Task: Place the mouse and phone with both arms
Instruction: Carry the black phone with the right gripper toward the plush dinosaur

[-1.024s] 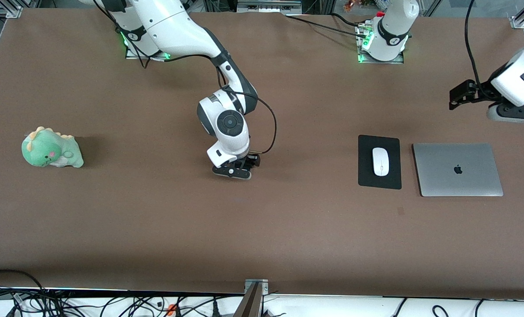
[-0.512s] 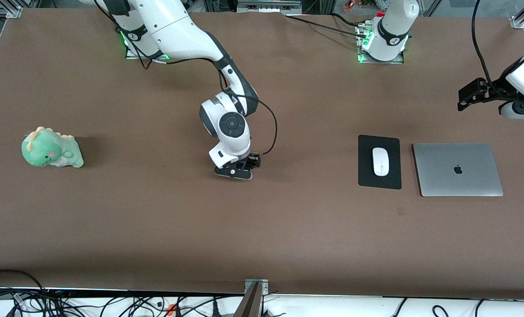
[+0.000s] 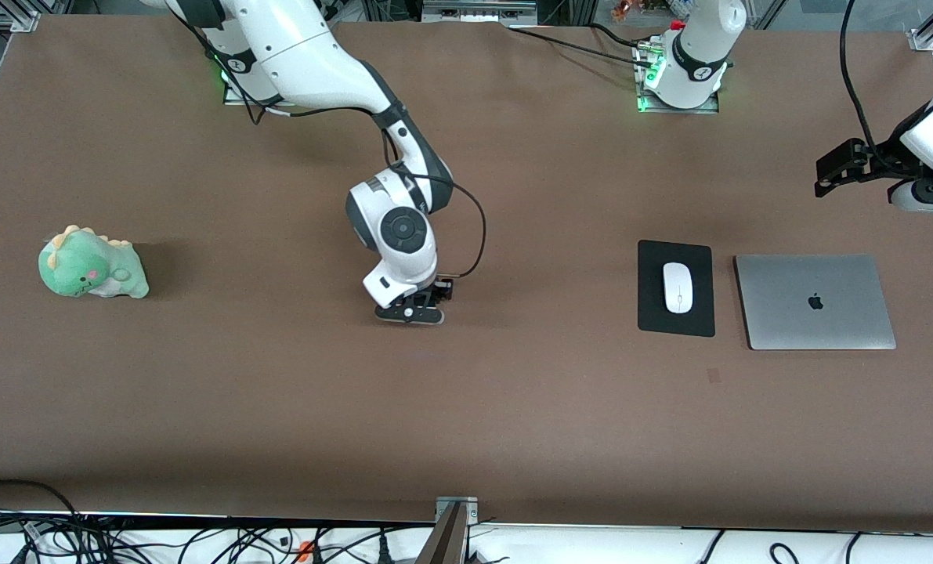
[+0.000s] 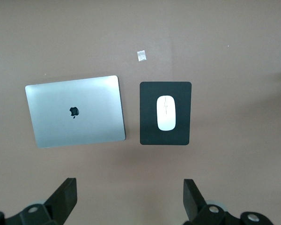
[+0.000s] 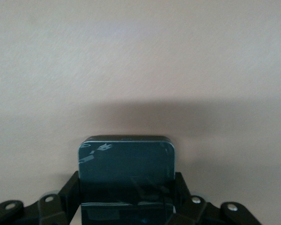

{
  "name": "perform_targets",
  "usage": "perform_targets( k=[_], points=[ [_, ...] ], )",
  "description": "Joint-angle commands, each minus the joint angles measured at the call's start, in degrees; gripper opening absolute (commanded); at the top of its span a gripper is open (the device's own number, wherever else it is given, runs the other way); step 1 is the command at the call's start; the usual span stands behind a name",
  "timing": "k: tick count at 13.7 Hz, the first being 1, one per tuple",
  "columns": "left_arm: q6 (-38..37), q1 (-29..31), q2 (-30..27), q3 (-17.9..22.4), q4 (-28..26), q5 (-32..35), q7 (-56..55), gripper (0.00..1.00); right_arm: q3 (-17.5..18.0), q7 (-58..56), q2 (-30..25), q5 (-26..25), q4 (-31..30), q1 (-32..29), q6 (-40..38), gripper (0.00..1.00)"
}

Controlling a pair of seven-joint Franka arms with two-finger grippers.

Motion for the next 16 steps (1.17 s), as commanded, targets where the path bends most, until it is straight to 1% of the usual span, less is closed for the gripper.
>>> perform_targets(
  k=[1,4,6,7,8,9,11,13,14,15,16],
  points=[
    [-1.3,0.4,0.7,-0.3,1.7,-0.6,0.0,1.0,0.5,-10.5,-4.8,0.2,-0.8,-5.2,-5.6,0.31],
    [-1.3,0.4,0.7,-0.3,1.7,-0.5,-0.1,1.0,-0.4,-23.0,-6.9,0.3,-1.5,-11.1,-9.3,0.32],
    [-1.4,0.4,0.7,-0.2,1.7,-0.4,-0.1,1.0,-2.1,-28.0,-7.9,0.3,-3.4,-14.8,-9.2,0.33],
    [-1.4,0.4,0.7,-0.2,1.7,-0.4,-0.1,1.0,-3.2,-31.3,-8.0,0.3,-4.3,-16.4,-8.7,0.33],
    [-1.4,0.4,0.7,-0.1,1.7,-0.4,-0.1,1.0,-3.6,-34.2,-7.9,0.3,-5.2,-18.7,-7.8,0.36],
    [-1.3,0.4,0.7,-0.2,1.8,-0.4,-0.4,1.0,-3.6,-35.7,-7.8,0.3,-6.5,-20.8,-6.3,0.36],
    [-1.3,0.4,0.7,-0.5,1.8,-0.3,-2.9,1.0,-3.6,-36.1,-7.6,0.4,-9.5,-22.1,-2.6,0.36],
    [-1.3,0.4,0.7,-0.7,1.8,-0.3,-3.5,1.0,-3.6,-36.0,-6.6,0.5,-11.1,-23.5,0.4,0.37],
    [-1.3,0.4,0.7,-0.7,1.8,-0.3,-3.5,1.0,-3.5,-36.0,-6.3,0.6,-11.3,-24.4,0.9,0.41],
    [-1.3,0.4,0.7,-0.7,1.8,-0.2,-3.4,1.0,-3.4,-36.0,-6.1,1.1,-11.3,-24.8,0.9,0.6],
    [-1.3,0.4,0.6,-0.8,1.8,-0.1,-3.4,1.0,-3.4,-36.0,-6.1,2.5,-11.3,-24.9,0.9,0.87]
  ],
)
